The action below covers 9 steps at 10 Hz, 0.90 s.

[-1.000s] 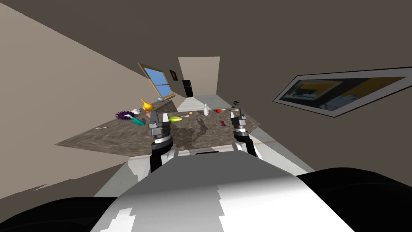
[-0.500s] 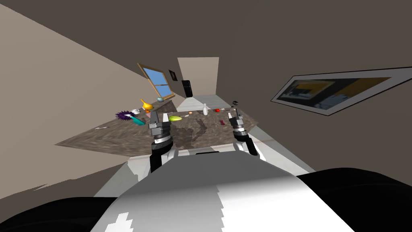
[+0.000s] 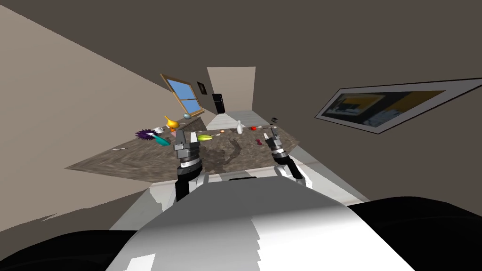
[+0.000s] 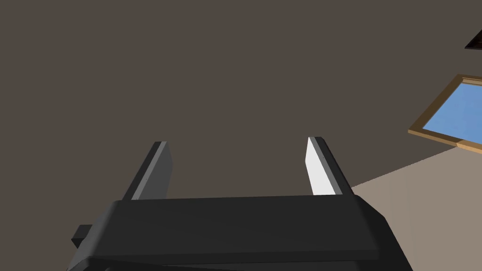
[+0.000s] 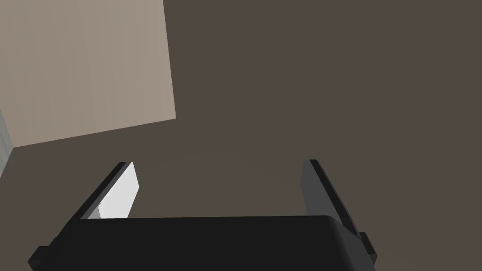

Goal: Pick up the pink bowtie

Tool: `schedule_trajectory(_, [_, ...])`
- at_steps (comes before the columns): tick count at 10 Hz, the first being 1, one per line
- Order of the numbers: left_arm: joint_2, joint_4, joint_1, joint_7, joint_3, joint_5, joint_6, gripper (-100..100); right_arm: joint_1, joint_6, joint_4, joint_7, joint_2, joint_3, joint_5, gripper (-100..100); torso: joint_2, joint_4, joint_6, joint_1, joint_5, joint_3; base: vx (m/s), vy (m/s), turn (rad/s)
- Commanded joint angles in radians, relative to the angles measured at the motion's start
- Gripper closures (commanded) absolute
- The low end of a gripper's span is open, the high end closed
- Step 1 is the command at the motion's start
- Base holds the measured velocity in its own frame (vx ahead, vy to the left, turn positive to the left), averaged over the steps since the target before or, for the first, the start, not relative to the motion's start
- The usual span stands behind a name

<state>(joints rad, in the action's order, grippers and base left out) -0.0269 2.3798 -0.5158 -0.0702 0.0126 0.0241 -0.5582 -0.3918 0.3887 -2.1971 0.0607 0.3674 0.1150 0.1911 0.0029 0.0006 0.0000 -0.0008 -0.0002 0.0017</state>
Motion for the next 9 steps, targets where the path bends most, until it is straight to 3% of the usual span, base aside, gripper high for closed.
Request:
schedule_trajectory(1, [0.0, 0.0, 0.0, 0.0, 0.0, 0.0, 0.0, 0, 0.007, -0.011, 0.004, 0.004, 0.049, 0.004, 0.011, -100, 0.0, 0.0, 0.0, 0.0, 0.0, 0.0, -0.038, -0.008, -0.001])
schedule_trajectory(9, [0.0, 0.0, 0.0, 0.0, 0.0, 0.0, 0.0, 0, 0.051, -0.084, 0.053, 0.021, 0.28, 0.066, 0.1, -100, -0.002, 0.0, 0.0, 0.0, 0.0, -0.001, -0.034, -0.008, 0.014])
